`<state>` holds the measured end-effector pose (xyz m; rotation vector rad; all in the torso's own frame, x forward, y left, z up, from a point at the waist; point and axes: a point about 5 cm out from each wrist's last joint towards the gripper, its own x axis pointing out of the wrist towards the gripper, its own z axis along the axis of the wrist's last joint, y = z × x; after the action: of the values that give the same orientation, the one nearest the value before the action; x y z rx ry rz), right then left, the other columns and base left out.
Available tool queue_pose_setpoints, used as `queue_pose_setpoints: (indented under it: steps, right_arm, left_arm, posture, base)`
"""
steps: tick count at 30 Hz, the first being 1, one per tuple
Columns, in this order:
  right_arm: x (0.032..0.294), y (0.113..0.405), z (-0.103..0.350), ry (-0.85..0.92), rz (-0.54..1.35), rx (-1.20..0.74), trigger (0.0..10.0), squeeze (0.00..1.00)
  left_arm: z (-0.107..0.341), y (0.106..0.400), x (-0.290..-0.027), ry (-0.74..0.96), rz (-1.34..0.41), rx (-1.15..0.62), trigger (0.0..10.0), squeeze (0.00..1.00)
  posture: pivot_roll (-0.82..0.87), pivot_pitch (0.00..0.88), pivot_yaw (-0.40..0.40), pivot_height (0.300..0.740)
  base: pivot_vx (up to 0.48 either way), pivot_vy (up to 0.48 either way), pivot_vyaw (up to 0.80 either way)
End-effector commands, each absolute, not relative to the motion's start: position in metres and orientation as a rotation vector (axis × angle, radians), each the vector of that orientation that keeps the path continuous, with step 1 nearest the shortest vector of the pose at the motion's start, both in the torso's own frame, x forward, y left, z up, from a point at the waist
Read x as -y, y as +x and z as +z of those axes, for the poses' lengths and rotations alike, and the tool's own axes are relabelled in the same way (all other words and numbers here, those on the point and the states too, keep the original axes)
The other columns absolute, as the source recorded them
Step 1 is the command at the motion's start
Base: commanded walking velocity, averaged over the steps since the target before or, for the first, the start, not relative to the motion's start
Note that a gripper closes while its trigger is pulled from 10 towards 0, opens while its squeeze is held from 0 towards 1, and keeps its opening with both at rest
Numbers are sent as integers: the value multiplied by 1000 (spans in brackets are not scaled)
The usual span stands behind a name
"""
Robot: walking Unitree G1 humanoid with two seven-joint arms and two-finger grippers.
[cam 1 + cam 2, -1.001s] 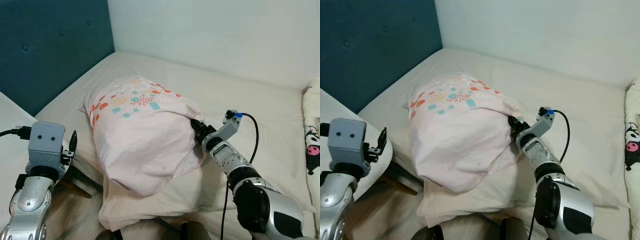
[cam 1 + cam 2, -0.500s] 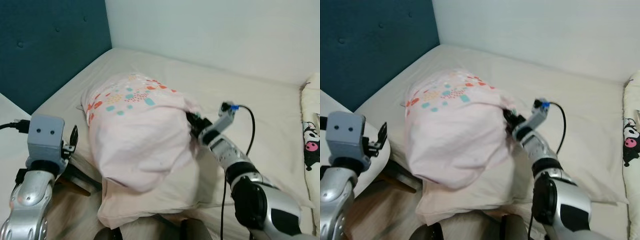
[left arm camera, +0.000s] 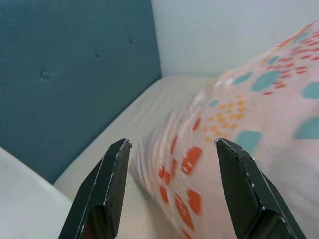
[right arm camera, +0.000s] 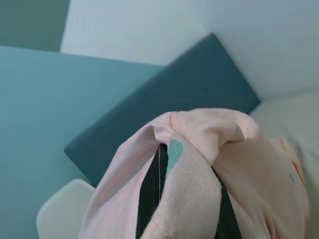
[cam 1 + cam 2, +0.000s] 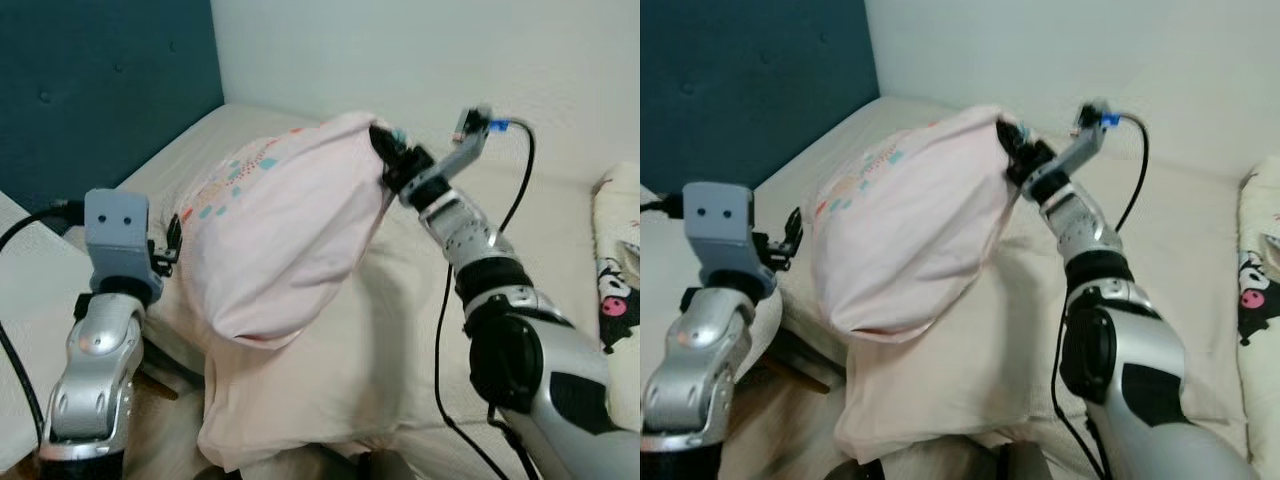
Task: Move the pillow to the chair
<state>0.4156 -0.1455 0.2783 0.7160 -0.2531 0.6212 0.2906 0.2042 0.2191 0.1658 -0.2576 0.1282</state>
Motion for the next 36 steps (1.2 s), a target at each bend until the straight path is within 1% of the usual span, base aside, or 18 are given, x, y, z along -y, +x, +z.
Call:
queue_pose_setpoints:
  steps: [1,9,14,18,20,25,26,29,30,32,33,35,36]
  right_arm:
    - [157,411,328,707,667,450,0,0]
    - [158,407,344,688,698,514,0,0]
    - [163,402,360,704,710,587,0,0]
    - [159,399,368,699,753,610,0,0]
    - [155,398,372,691,781,619,0,0]
    - [127,388,385,636,933,647,0,0]
    - [127,388,385,636,933,647,0,0]
    - [115,385,384,617,968,653,0,0]
    - [115,385,384,617,968,653,0,0]
    - [104,381,381,587,1005,660,0,0]
    - [104,381,381,587,1005,660,0,0]
    - [96,377,379,573,1056,664,0,0]
    - [96,377,379,573,1056,664,0,0]
  left_arm:
    - [218,294,-207,139,161,269,10000,0]
    - [222,299,-207,125,178,292,10000,0]
    - [216,301,-204,121,174,283,10000,0]
    - [215,303,-202,121,170,285,10000,0]
    - [216,303,-201,122,168,288,10000,0]
    - [214,306,-199,138,173,296,10000,0]
    - [214,306,-199,138,173,296,10000,0]
    - [213,306,-199,138,179,297,10000,0]
    - [213,306,-199,138,179,297,10000,0]
    - [213,305,-201,139,191,298,10000,0]
    - [213,305,-201,139,191,298,10000,0]
    - [214,305,-205,148,208,302,10000,0]
    - [214,305,-205,148,208,302,10000,0]
  posture:
    - [-10,0,-91,675]
    - [-5,0,-90,700]
    - [-6,0,-81,725]
    - [-4,0,-83,735]
    - [-4,0,-83,740]
    - [2,0,-91,740]
    - [2,0,-91,740]
    - [4,0,-93,740]
    - [4,0,-93,740]
    - [6,0,-97,740]
    - [6,0,-97,740]
    - [10,0,-100,740]
    - [10,0,-100,740]
  base:
    - [0,0,0]
    - [0,0,0]
    - [0,0,0]
    - [0,0,0]
    - [0,0,0]
    - [0,0,0]
    - [0,0,0]
    - [0,0,0]
    - [0,0,0]
    - [0,0,0]
    - [0,0,0]
    - [0,0,647]
    - [0,0,794]
